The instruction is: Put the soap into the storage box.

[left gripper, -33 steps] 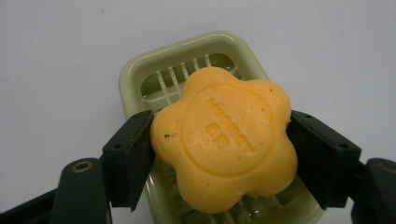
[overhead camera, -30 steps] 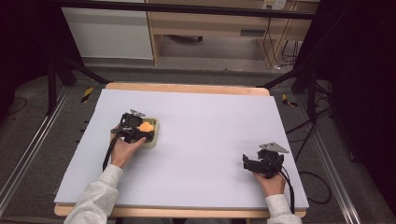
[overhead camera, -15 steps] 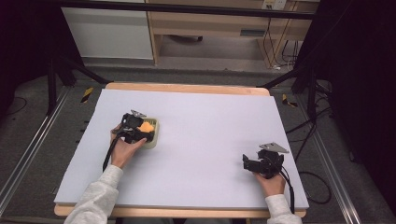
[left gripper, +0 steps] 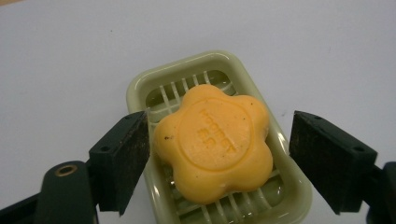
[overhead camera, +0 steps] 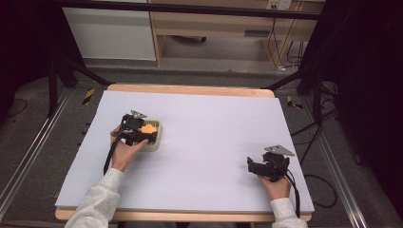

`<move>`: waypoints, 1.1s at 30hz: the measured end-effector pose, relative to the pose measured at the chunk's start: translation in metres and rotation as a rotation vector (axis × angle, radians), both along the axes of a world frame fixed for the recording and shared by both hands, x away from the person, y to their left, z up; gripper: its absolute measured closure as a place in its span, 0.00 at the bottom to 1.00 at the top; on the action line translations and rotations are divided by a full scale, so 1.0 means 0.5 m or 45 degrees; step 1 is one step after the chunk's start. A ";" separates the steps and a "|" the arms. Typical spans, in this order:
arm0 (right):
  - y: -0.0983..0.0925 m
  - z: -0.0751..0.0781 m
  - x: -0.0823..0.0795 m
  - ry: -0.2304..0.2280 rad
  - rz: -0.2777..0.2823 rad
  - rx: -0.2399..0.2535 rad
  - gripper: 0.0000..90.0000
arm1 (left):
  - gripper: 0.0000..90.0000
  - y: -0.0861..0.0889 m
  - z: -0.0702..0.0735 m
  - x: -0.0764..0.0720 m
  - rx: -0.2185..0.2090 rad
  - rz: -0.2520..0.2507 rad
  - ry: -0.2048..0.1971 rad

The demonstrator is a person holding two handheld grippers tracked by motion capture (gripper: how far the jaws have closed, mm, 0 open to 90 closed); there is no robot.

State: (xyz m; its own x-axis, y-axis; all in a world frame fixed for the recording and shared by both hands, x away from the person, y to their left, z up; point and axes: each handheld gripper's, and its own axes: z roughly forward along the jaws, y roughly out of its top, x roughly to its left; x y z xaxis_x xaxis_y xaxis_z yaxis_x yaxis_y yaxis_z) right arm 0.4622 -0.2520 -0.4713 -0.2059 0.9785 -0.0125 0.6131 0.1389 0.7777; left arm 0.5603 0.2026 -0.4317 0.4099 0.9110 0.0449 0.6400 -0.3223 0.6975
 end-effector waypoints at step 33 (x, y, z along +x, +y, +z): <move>-0.029 0.004 -0.012 -0.027 -0.060 0.029 0.07 | 0.28 0.149 -0.007 -0.169 -0.150 0.045 -0.146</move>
State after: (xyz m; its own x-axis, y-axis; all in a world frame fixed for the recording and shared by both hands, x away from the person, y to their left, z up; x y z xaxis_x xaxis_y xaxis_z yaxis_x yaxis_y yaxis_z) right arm 0.4564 -0.2663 -0.4692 -0.1595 0.9872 0.0059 0.6015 0.0924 0.7935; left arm 0.4760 0.2771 -0.4350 0.3756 0.9266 -0.0189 0.5637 -0.2122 0.7982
